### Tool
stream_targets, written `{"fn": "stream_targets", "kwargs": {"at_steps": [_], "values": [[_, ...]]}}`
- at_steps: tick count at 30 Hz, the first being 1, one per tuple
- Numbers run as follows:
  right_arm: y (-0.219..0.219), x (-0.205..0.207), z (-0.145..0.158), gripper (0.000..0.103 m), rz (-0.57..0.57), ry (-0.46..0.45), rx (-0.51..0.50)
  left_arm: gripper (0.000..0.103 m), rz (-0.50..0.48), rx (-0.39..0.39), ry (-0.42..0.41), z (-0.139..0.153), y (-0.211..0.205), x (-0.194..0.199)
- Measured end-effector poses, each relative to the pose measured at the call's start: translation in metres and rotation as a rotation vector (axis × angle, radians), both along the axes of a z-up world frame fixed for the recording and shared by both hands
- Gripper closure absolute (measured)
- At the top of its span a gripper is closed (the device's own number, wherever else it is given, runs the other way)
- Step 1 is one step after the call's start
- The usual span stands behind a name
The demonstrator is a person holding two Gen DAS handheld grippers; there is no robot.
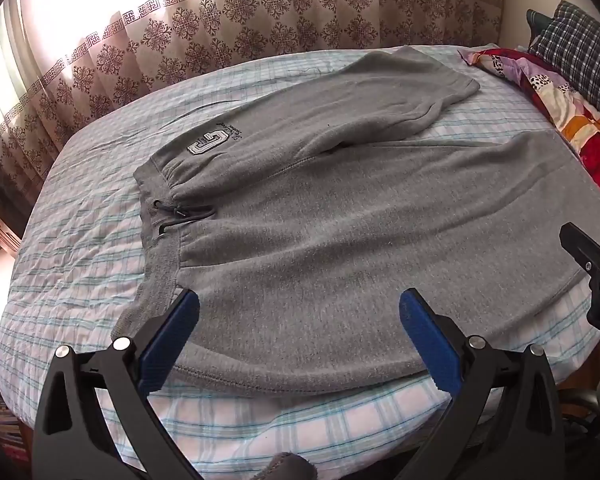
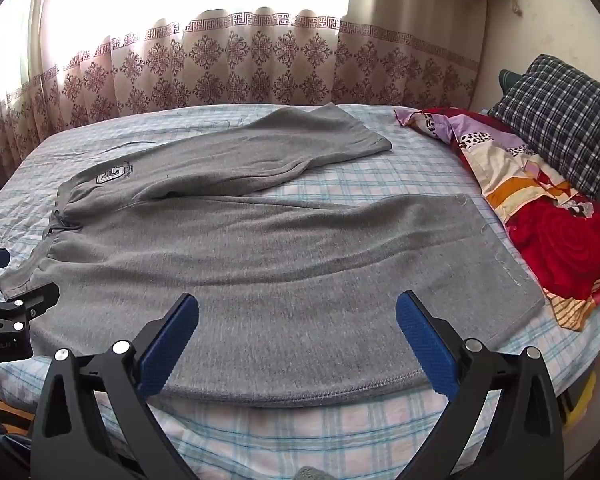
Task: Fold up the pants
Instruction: 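Move both grippers, open, over the grey sweatpants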
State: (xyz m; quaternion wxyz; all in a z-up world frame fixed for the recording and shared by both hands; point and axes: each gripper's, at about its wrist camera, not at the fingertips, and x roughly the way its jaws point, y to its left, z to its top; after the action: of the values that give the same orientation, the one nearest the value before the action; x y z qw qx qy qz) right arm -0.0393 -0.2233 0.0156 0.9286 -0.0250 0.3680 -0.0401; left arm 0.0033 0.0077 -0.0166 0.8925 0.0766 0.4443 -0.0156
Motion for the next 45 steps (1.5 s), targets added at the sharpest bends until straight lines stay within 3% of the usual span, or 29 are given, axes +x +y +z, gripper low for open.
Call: {"fn": "stream_targets", "kwargs": {"at_steps": [25,39,45], "values": [[0.0,0.004,-0.007,0.005,0.008,0.03,0.012,0.002,0.022,0.012,0.058,-0.014,0.004,0.006],[-0.003,0.013,-0.026,0.005,0.004,0.128,0.048,0.002,0.099,0.005,0.148,-0.045,0.03,0.023],[-0.002,0.013,-0.026,0.005,0.004,0.127,0.046,0.002,0.099,0.005,0.155,-0.047,0.03,0.023]]}}
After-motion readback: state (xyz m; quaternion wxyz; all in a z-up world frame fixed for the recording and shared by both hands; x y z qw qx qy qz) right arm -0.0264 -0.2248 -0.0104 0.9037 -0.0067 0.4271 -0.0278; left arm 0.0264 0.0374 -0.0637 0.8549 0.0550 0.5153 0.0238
